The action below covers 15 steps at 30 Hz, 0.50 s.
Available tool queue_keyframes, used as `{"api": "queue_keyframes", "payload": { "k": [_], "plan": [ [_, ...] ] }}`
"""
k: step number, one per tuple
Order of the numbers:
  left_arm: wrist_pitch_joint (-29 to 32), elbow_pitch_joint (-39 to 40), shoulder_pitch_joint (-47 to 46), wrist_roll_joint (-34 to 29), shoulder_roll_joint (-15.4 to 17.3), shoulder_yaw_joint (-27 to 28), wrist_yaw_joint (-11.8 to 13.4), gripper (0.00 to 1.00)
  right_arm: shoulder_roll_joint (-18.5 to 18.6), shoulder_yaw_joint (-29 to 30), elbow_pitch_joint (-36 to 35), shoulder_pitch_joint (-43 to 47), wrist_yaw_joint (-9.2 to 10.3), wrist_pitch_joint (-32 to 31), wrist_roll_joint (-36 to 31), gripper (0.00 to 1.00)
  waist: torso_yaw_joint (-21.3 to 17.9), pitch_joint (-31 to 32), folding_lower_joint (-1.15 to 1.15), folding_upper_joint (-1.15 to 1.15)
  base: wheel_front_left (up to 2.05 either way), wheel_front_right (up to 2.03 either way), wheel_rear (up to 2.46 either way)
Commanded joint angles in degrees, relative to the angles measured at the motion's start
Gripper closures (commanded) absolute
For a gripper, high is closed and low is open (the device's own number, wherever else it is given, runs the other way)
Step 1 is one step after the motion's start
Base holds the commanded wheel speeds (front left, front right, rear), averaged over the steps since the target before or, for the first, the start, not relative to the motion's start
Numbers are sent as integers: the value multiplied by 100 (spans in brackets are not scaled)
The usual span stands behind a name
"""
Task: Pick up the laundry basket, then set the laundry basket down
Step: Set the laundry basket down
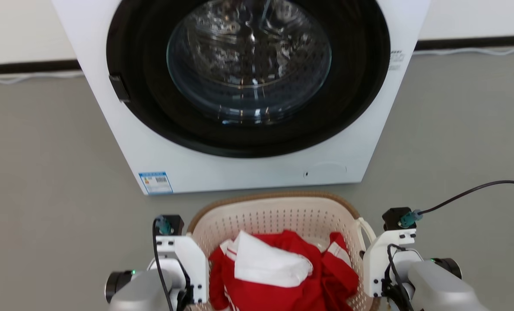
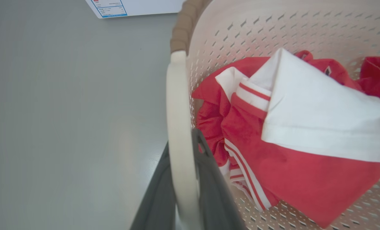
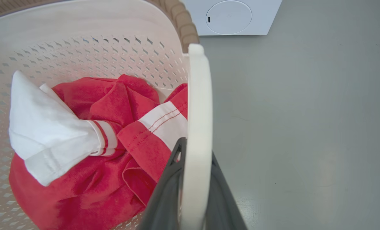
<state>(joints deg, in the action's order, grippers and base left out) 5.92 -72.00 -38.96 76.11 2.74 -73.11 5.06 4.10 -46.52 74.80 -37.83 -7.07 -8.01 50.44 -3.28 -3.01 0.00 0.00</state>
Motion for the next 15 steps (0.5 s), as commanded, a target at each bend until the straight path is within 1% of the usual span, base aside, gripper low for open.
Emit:
{"api": "queue_keyframes", "payload": {
  "k": [1, 6, 7, 9, 15],
  "plan": [
    [-113, 26, -406, -57, 14, 58, 23, 100, -122, -83, -157, -230, -42, 190, 27, 100, 13, -189, 0, 0, 0, 0, 0],
    [-447, -8, -664, -134, 14, 77, 170, 100, -122, -79, -141, -431, -42, 469, 29, 100, 39, -634, 0, 0, 0, 0, 0],
    [-520, 20, -767, -167, 14, 73, 199, 100, -122, -84, -131, -534, -42, 611, -7, 100, 55, -836, 0, 0, 0, 0, 0],
    [-552, 38, -817, -178, 14, 71, 215, 100, -122, -89, -125, -579, -42, 681, -30, 100, 65, -934, 0, 0, 0, 0, 0],
    [-715, 149, -1118, -242, 14, 62, 346, 100, -53, -86, -107, -834, -42, 1027, -99, 100, 121, -1537, 0, 0, 0, 0, 0]
  ]
}}
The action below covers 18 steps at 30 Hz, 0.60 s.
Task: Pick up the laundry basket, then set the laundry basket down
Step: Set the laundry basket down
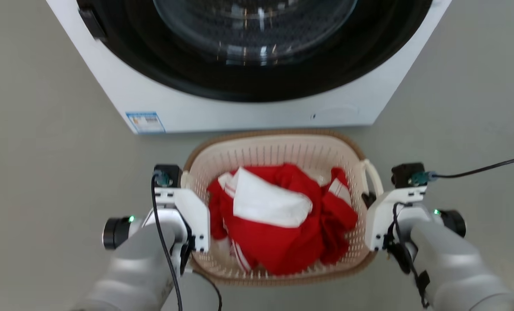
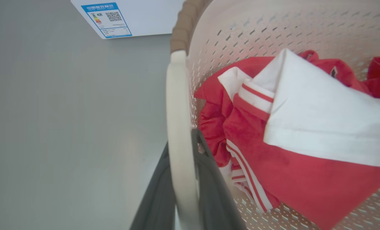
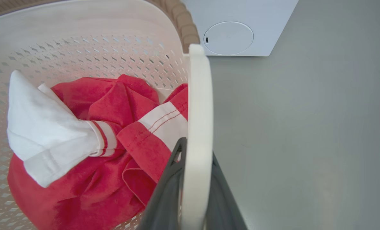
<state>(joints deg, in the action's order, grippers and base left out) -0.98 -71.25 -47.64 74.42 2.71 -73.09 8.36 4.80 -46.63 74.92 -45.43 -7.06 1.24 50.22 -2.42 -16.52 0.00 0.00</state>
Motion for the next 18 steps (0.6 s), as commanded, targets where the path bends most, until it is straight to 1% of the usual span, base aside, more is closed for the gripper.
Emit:
{"api": "queue_keyframes", "payload": {
  "k": [1, 8, 14, 18],
  "plan": [
    [-97, 95, -310, -81, 17, 64, 44, 100, -111, -82, -118, -127, -43, 161, -90, 100, 42, -293, 0, 0, 0, 0, 0],
    [-490, 162, -646, -112, 17, 83, 244, 100, -30, -147, -148, -450, -43, 540, -131, 100, 109, -986, 0, 0, 0, 0, 0],
    [-701, 186, -915, -117, 17, 88, 320, 100, 102, -213, -194, -663, -43, 757, -120, 100, 169, -1493, 0, 0, 0, 0, 0],
    [-1021, 221, -1114, -79, 17, 173, 349, 100, 207, -289, -221, -807, -43, 955, -154, 100, 201, -1800, 0, 0, 0, 0, 0]
  ]
}}
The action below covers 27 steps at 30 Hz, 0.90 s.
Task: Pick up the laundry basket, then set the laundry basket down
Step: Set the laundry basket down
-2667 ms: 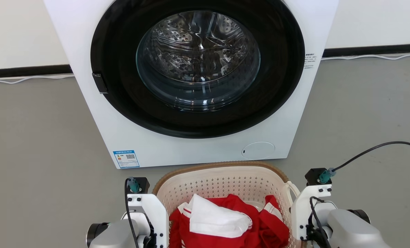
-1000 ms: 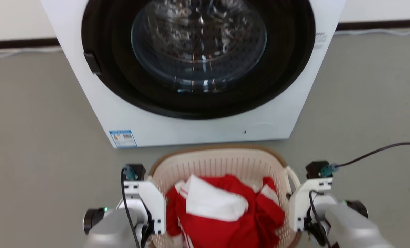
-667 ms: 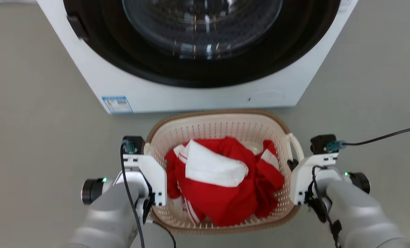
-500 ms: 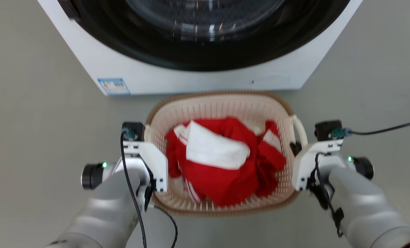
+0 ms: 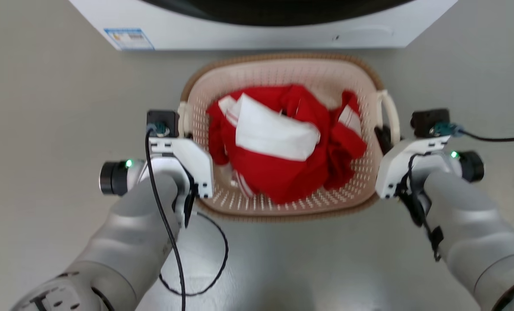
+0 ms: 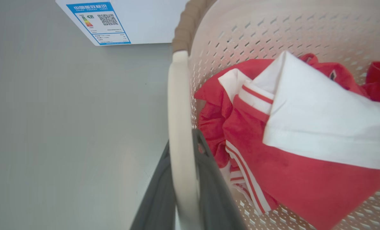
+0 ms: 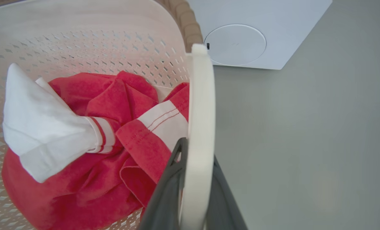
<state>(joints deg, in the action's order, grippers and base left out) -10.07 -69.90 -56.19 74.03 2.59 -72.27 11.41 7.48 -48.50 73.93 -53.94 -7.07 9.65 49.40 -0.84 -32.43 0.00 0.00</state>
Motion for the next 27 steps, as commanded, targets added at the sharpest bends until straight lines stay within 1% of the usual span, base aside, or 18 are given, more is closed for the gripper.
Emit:
{"api": "queue_keyframes", "payload": {
  "k": [1, 11, 18, 23, 27],
  "plan": [
    [-163, 94, -302, -34, 29, 105, 46, 100, -38, -122, -127, 13, -42, 146, -78, 100, 48, -283, 0, 0, 0, 0, 0],
    [-402, 69, -655, -69, 29, 127, 105, 100, 145, -230, -149, -326, -42, 343, -50, 100, 79, -908, 0, 0, 0, 0, 0],
    [-469, 5, -964, -124, 29, 181, 137, 100, 199, -273, -175, -547, -42, 418, 5, 100, 28, -1320, 0, 0, 0, 0, 0],
    [-485, -26, -1141, -179, 29, 236, -52, 100, 212, -281, -201, -651, -42, 453, 58, 100, -21, -1527, 0, 0, 0, 0, 0],
    [-490, -65, -1261, -225, 29, 263, -67, 100, 226, -294, -218, -717, -42, 475, 117, 100, -62, -1681, 0, 0, 0, 0, 0]
  ]
}}
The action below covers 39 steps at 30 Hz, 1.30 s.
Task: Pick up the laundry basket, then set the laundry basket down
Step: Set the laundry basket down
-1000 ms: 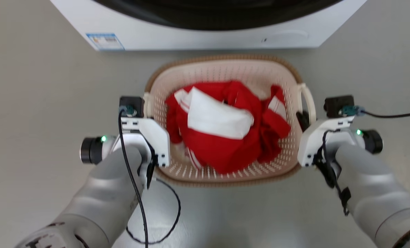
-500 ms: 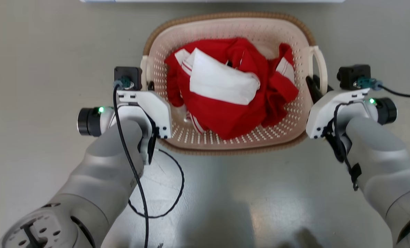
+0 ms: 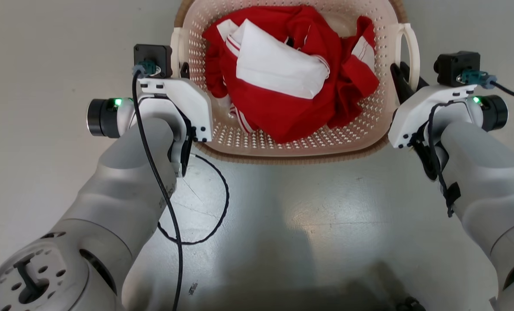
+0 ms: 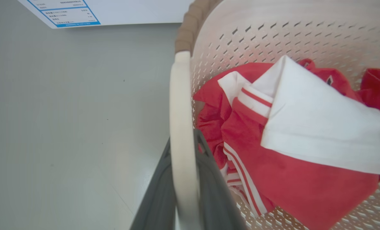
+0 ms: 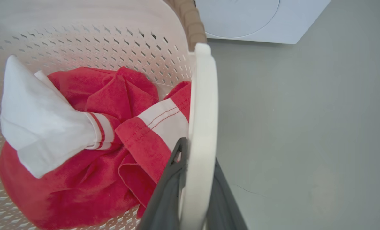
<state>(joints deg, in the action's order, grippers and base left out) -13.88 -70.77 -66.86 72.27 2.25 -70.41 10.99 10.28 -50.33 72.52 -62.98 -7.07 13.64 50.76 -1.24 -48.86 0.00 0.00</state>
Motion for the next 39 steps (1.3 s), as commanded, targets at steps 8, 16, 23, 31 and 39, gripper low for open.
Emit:
{"api": "queue_keyframes", "payload": {
  "k": [8, 16, 23, 31, 39],
  "plan": [
    [-110, 67, -352, -80, 63, 88, 54, 100, -9, -137, -94, 90, -42, 110, 79, 100, -54, -241, 0, 0, 0, 0, 0],
    [-31, 163, -434, -45, 63, 26, 215, 100, -4, -181, -87, 24, -42, 127, 159, 100, -44, -346, 0, 0, 0, 0, 0],
    [40, 205, -455, -11, 63, -17, 271, 100, -1, -222, -76, 7, -42, 132, 204, 100, -35, -392, 0, 0, 0, 0, 0],
    [58, 235, -487, 35, 63, -48, 281, 100, 46, -241, -78, -18, -42, 135, 242, 100, -21, -462, 0, 0, 0, 0, 0],
    [62, 255, -512, 83, 63, -67, 302, 100, 78, -233, -88, -37, -42, 135, 244, 100, -8, -511, 0, 0, 0, 0, 0]
  ]
}}
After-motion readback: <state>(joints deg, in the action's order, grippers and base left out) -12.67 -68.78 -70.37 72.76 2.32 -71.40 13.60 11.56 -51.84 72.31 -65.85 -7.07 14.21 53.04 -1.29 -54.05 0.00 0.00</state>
